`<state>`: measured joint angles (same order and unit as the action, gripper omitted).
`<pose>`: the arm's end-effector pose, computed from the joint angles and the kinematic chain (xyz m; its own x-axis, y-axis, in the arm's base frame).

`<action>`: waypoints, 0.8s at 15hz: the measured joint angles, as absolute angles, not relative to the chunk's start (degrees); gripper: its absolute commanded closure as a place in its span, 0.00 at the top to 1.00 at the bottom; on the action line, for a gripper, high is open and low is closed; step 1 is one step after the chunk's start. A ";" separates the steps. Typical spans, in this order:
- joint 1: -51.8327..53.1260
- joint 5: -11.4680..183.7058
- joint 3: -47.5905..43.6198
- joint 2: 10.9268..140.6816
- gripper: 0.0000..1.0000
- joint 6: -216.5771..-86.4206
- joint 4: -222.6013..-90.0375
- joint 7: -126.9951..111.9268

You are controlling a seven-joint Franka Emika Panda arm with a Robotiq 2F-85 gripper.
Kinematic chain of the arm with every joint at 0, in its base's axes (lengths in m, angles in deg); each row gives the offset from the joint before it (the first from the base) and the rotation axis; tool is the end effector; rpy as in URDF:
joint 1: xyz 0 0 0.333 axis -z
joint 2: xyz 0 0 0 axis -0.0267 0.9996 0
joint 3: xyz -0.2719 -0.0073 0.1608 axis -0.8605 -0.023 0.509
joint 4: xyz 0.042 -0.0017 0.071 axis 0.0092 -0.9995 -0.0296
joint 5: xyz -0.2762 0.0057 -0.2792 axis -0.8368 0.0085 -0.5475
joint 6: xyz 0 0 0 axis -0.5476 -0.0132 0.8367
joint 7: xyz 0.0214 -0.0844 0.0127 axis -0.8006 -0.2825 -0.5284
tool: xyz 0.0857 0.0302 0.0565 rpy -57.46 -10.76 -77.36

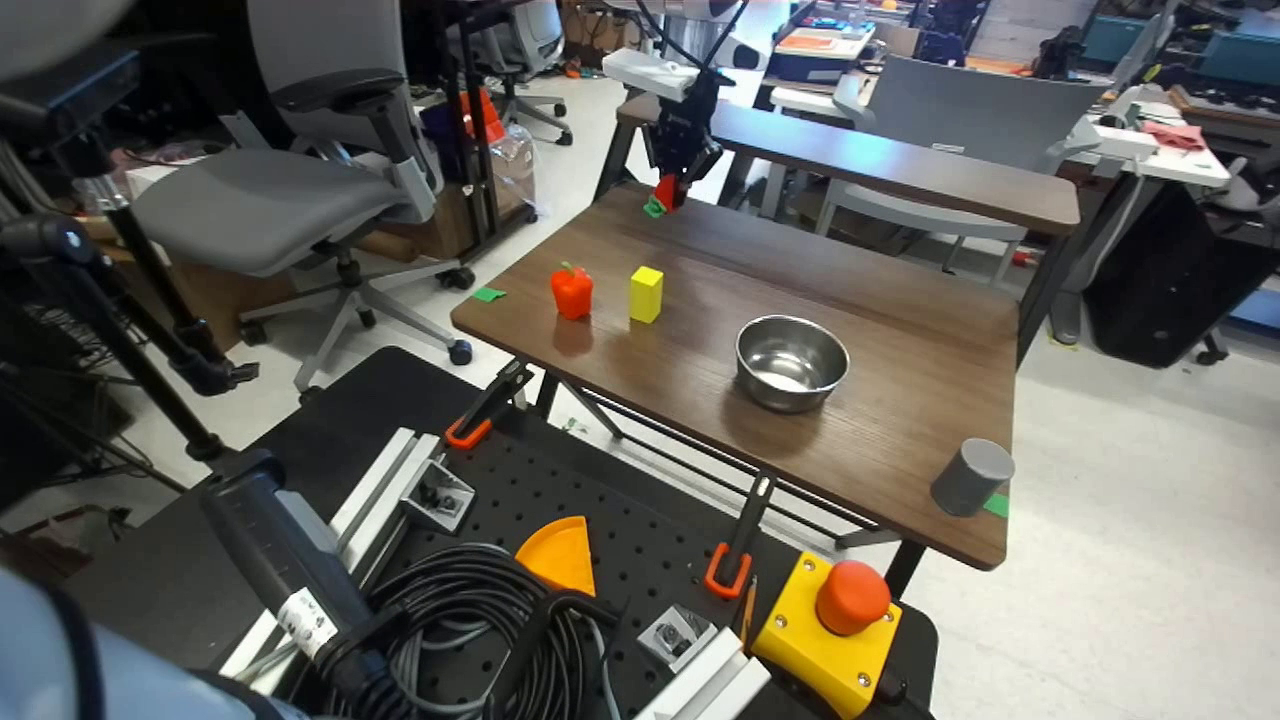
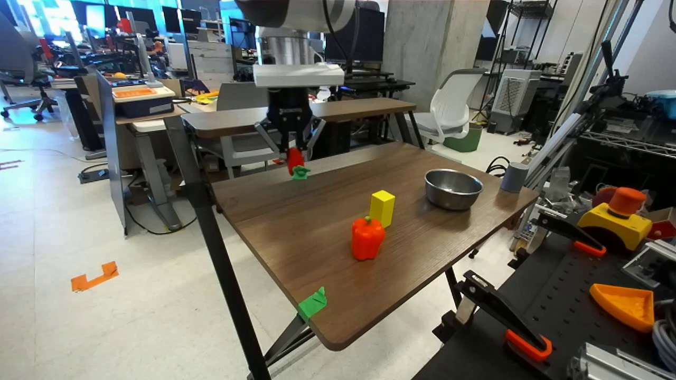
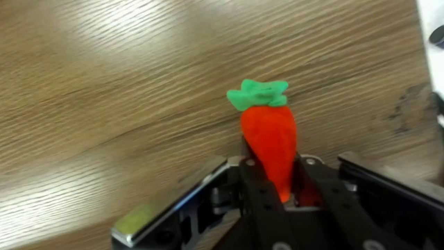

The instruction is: Move the red plush toy to the left of the table

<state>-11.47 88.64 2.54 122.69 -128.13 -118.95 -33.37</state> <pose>0.7496 0.1774 0.1740 0.9497 -0.2935 -0.1090 -0.2883 -0.9556 0.0611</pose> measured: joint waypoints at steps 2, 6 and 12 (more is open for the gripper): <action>-14.23 88.63 3.24 122.83 0.04 -128.06 -118.92 -32.65; -17.30 88.59 3.31 125.10 0.04 -126.39 -118.21 -32.25; -17.34 88.42 2.98 128.52 0.55 -123.19 -114.86 -30.73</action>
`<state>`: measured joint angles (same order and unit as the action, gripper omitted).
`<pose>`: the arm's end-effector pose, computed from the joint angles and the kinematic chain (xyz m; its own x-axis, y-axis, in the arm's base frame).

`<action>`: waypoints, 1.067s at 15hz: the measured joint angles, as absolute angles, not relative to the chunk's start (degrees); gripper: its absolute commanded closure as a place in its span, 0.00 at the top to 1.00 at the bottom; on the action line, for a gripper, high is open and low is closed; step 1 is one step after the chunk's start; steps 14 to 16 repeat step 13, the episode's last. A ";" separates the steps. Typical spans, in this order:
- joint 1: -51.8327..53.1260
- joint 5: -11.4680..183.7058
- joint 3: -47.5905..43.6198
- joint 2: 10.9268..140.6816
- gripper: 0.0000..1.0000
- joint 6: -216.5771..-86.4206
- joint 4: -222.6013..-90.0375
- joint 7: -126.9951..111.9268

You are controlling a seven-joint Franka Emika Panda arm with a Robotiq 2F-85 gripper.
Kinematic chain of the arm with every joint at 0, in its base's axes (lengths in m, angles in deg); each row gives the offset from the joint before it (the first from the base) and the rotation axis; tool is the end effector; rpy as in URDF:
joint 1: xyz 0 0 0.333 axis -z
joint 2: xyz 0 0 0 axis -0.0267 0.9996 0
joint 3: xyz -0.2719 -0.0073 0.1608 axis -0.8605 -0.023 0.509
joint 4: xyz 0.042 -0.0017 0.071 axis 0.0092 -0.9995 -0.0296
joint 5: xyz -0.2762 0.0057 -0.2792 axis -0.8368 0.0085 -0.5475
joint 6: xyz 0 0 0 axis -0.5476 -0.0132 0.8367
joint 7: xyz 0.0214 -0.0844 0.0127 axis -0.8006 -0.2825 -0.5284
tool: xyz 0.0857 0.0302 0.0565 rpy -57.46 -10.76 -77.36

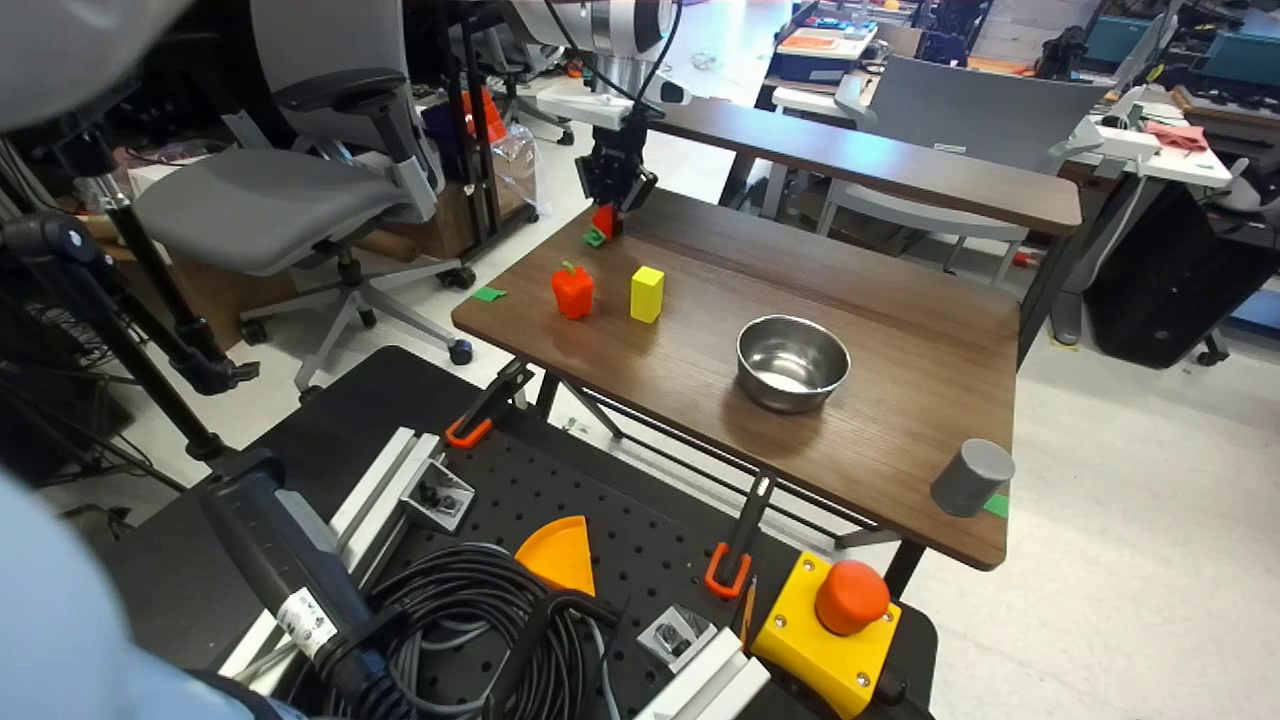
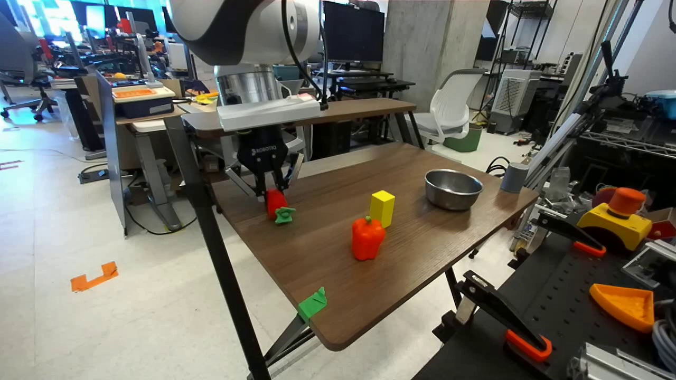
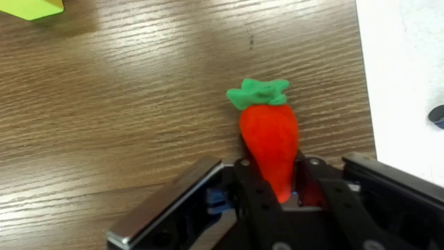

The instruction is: Move the red plush toy to the left of the table

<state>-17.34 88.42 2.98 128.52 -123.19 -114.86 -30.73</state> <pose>0.7148 0.2520 0.1221 0.9649 -0.1508 -0.2150 -0.1305 -0.9858 0.1055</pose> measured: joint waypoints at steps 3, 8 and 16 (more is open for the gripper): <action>-17.38 88.26 2.99 128.51 0.75 -122.40 -114.77 -28.88; -17.47 88.31 3.82 124.95 1.00 -119.20 -117.07 -24.48; -17.44 88.42 4.35 116.29 1.00 -119.11 -125.84 -22.84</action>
